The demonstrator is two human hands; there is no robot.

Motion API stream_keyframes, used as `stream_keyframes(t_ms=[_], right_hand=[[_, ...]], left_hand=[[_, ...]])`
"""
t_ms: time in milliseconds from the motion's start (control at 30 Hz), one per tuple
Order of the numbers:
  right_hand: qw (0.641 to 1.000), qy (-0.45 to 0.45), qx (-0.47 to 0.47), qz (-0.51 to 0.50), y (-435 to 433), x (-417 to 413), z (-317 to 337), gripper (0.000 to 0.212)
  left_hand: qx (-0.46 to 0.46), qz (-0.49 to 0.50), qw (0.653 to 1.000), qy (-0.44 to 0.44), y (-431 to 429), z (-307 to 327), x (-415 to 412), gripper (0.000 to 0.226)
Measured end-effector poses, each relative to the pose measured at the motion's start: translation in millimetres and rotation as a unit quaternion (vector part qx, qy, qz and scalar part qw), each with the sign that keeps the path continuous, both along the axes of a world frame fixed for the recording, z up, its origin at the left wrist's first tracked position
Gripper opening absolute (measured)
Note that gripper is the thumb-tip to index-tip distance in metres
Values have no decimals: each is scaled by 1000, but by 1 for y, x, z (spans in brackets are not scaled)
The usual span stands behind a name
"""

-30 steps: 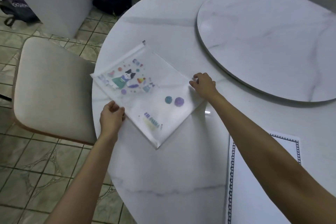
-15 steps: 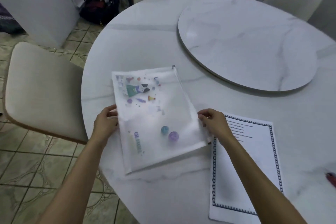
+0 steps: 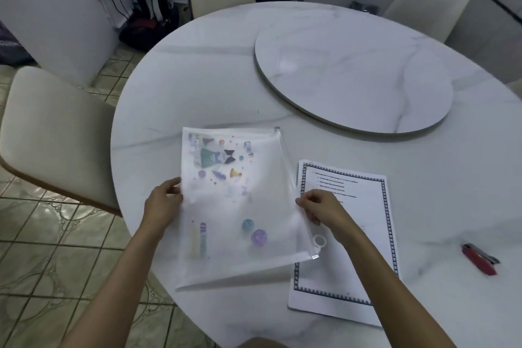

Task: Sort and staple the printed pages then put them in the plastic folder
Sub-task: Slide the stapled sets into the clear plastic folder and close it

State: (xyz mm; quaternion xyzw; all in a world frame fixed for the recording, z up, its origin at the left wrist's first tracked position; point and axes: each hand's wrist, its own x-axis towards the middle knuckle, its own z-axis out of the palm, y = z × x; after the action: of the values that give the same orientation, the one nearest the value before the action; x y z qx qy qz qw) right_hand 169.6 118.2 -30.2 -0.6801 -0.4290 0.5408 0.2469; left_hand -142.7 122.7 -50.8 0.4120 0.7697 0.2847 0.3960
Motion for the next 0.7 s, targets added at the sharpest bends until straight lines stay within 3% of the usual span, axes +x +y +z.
stream_keyframes(t_ms=[333, 433, 567, 700], right_hand=[[997, -47, 50, -21, -34, 32, -4, 6], [995, -41, 88, -27, -47, 38, -1, 9], [993, -15, 113, -31, -64, 42, 1, 13], [988, -7, 152, -9, -80, 43, 4, 16]], left_hand=[[-15, -11, 1000, 21, -27, 1, 41, 44], [-20, -44, 996, 76, -36, 1, 60, 46], [50, -107, 984, 134, -54, 4, 106, 42], [99, -187, 973, 98, -68, 13, 163, 37]])
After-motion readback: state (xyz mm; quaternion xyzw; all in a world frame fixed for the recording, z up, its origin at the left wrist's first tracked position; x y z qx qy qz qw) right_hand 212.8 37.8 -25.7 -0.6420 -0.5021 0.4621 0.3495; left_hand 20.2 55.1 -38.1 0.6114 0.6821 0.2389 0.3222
